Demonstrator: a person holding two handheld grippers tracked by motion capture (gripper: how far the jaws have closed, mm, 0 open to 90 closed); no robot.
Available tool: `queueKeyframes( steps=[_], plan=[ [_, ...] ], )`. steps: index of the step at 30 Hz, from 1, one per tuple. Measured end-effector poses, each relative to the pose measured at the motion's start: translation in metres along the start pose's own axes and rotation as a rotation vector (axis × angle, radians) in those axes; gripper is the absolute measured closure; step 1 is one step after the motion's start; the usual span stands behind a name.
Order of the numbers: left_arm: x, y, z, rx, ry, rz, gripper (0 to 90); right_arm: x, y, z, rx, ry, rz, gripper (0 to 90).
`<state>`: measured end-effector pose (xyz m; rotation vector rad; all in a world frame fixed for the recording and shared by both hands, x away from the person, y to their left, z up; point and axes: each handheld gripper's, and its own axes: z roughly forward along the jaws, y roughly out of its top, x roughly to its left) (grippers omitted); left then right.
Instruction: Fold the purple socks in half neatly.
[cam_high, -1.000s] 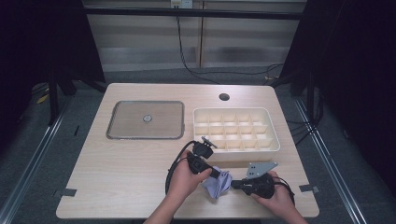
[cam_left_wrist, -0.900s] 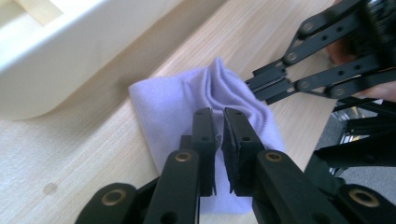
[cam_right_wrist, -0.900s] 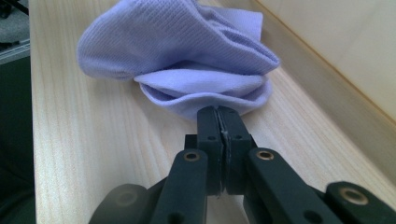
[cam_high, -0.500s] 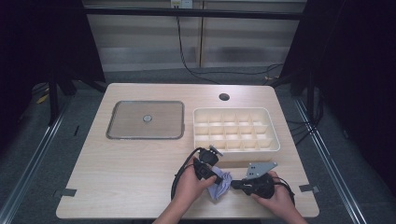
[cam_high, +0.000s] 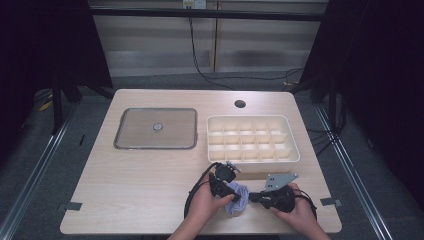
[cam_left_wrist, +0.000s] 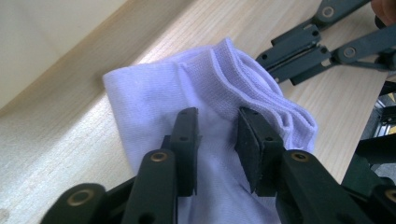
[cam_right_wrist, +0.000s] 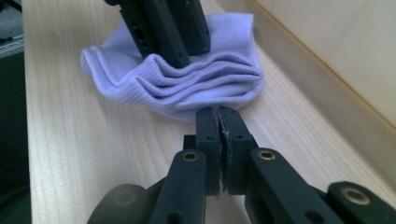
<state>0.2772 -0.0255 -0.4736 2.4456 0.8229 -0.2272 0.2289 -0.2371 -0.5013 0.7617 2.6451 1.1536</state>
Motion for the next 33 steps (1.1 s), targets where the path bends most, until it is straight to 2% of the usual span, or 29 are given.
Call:
queueKeyframes(
  steps=[6, 12, 21, 25, 28, 33],
  plan=[
    [-0.003, -0.001, -0.001, -0.002, 0.003, 0.015, 64.0, 0.0, 0.0, -0.001, -0.007, 0.003, 0.007, 87.5],
    [0.0, 0.0, -0.007, -0.017, -0.06, -0.029, 59.6, -0.001, 0.0, -0.002, -0.015, 0.002, 0.005, 87.6],
    [0.012, -0.001, -0.03, -0.053, -0.039, -0.039, 58.5, 0.0, 0.0, -0.002, -0.017, 0.009, 0.006, 87.6],
    [0.018, -0.004, -0.038, -0.068, -0.03, -0.064, 58.5, 0.0, 0.0, -0.001, -0.01, 0.004, -0.001, 87.8],
    [0.023, -0.007, -0.04, -0.068, -0.018, -0.08, 59.2, 0.001, 0.001, 0.0, -0.009, 0.008, -0.002, 88.2],
    [0.028, -0.011, -0.04, -0.063, -0.024, -0.098, 60.0, 0.001, 0.002, 0.0, -0.009, 0.012, 0.001, 89.0]
  ],
)
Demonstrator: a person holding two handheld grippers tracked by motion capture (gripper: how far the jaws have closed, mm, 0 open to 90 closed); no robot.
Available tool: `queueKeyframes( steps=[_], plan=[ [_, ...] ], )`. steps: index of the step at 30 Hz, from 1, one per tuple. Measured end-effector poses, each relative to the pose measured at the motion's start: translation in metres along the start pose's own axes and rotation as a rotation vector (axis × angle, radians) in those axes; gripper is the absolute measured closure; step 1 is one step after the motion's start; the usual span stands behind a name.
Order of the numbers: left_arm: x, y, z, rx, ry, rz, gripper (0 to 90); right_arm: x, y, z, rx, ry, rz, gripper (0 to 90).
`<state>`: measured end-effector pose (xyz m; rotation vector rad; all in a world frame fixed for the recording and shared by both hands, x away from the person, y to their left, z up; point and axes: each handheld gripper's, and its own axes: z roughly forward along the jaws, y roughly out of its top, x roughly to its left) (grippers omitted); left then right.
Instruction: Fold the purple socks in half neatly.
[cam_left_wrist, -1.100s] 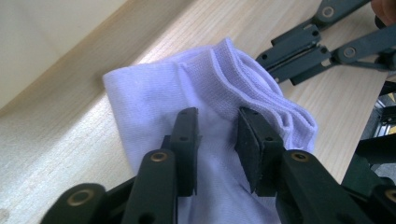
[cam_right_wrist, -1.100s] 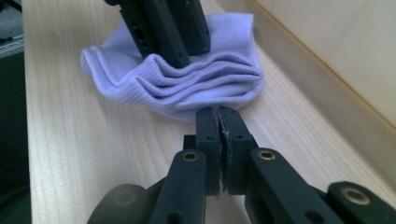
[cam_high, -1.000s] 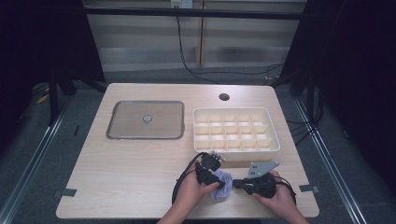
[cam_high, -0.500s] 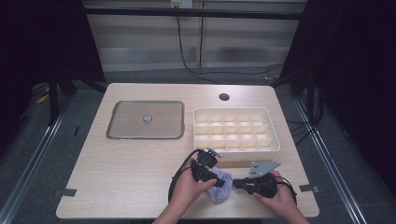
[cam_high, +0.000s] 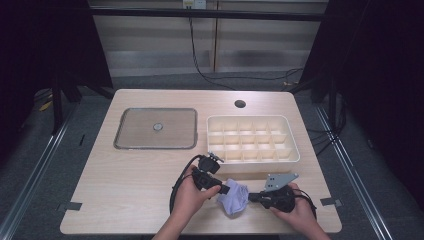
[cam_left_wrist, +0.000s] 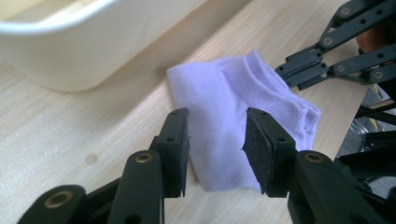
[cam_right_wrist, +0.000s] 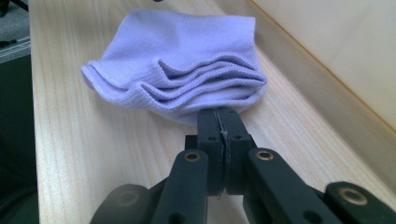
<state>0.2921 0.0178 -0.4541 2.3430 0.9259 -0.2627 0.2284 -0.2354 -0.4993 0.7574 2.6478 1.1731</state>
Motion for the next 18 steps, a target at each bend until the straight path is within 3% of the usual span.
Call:
queueKeyframes(
  steps=[18],
  plan=[
    [0.009, -0.013, 0.006, 0.038, 0.006, -0.065, 60.4, 0.001, 0.005, 0.007, 0.009, 0.032, -0.017, 89.9]
  ],
)
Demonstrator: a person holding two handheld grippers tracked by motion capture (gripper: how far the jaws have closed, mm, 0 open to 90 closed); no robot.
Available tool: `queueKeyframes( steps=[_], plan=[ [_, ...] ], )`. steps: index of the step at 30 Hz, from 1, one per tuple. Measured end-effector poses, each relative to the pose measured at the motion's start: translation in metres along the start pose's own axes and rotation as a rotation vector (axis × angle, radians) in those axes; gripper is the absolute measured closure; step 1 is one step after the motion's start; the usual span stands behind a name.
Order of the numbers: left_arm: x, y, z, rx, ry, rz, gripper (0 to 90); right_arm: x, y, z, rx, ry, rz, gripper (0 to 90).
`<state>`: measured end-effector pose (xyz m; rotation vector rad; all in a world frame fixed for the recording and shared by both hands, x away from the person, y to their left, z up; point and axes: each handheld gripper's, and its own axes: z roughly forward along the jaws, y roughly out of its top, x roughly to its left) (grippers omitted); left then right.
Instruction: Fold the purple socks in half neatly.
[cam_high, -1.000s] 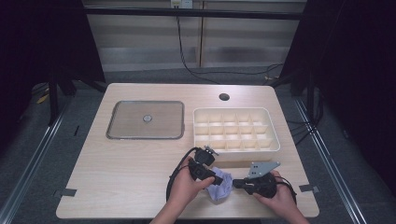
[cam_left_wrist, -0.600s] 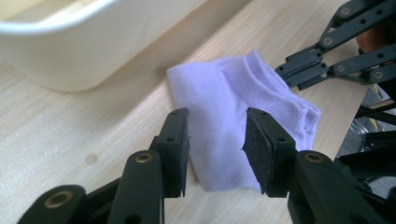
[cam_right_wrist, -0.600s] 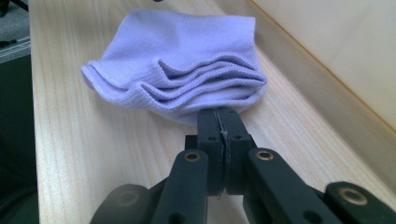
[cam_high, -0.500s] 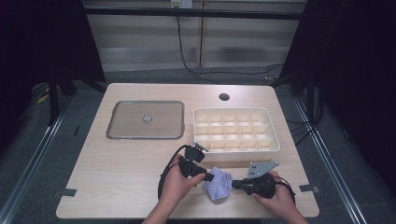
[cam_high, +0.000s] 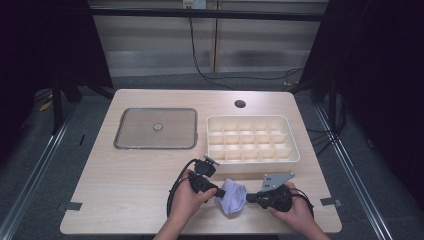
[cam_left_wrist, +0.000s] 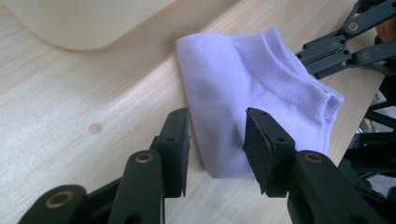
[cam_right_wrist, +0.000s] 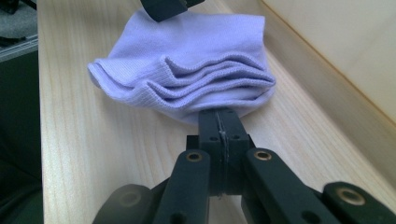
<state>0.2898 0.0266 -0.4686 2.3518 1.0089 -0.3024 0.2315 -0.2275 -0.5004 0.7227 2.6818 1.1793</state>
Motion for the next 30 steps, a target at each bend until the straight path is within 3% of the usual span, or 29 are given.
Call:
queueKeyframes(
  steps=[6, 17, 22, 30],
  plan=[
    [0.004, -0.004, 0.004, 0.006, 0.014, -0.018, 61.8, 0.001, 0.003, 0.003, 0.004, 0.005, -0.01, 89.9],
    [0.006, -0.006, 0.004, 0.016, 0.0, -0.047, 82.0, -0.001, 0.007, 0.007, 0.0, 0.021, -0.018, 89.8],
    [0.009, -0.009, 0.001, 0.011, -0.032, -0.07, 83.4, 0.0, 0.009, 0.009, 0.003, 0.029, -0.029, 89.7],
    [0.006, -0.008, -0.008, -0.002, -0.035, -0.07, 83.7, 0.002, 0.012, 0.012, 0.006, 0.043, -0.034, 89.9]
  ],
)
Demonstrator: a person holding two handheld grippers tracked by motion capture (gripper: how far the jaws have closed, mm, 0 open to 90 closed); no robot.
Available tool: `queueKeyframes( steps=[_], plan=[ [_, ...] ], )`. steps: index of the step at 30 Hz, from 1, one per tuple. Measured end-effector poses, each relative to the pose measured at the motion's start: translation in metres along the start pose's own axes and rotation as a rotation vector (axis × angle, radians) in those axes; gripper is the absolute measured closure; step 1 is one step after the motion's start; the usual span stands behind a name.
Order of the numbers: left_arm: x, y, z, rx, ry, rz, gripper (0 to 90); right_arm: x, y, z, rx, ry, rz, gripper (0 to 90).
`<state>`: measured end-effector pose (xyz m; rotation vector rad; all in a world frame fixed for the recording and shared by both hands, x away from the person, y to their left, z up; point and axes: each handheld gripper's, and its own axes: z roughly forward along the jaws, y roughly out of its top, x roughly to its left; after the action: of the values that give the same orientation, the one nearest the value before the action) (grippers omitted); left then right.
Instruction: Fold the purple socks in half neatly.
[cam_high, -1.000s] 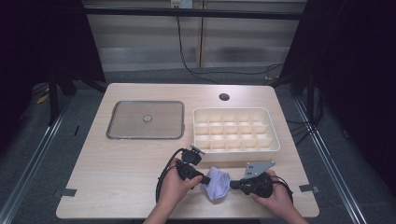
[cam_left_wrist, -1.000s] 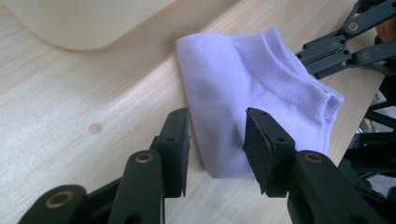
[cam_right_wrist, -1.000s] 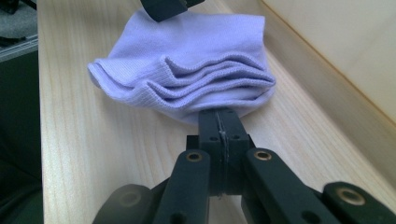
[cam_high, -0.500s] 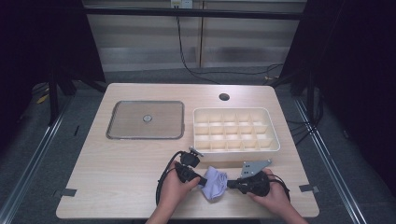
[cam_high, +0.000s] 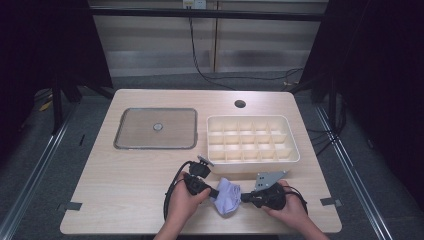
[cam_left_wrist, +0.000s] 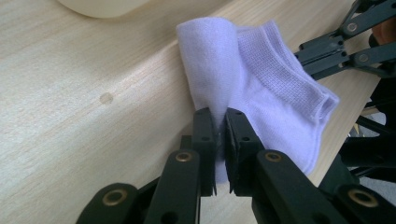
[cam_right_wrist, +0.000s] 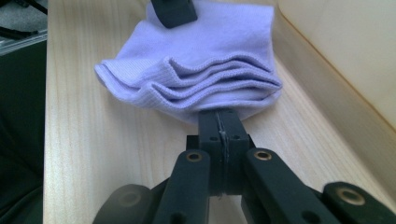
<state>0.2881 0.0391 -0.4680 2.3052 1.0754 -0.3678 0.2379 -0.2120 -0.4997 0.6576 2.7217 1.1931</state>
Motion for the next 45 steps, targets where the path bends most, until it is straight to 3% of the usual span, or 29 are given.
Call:
queueKeyframes(
  steps=[24, 45],
  plan=[
    [-0.013, 0.008, -0.011, 0.012, 0.003, 0.048, 83.7, 0.0, 0.007, 0.005, -0.002, 0.021, -0.017, 90.0],
    [-0.028, 0.014, -0.003, 0.016, -0.032, 0.078, 83.7, 0.0, 0.009, 0.008, 0.008, 0.028, -0.017, 90.0]
  ],
)
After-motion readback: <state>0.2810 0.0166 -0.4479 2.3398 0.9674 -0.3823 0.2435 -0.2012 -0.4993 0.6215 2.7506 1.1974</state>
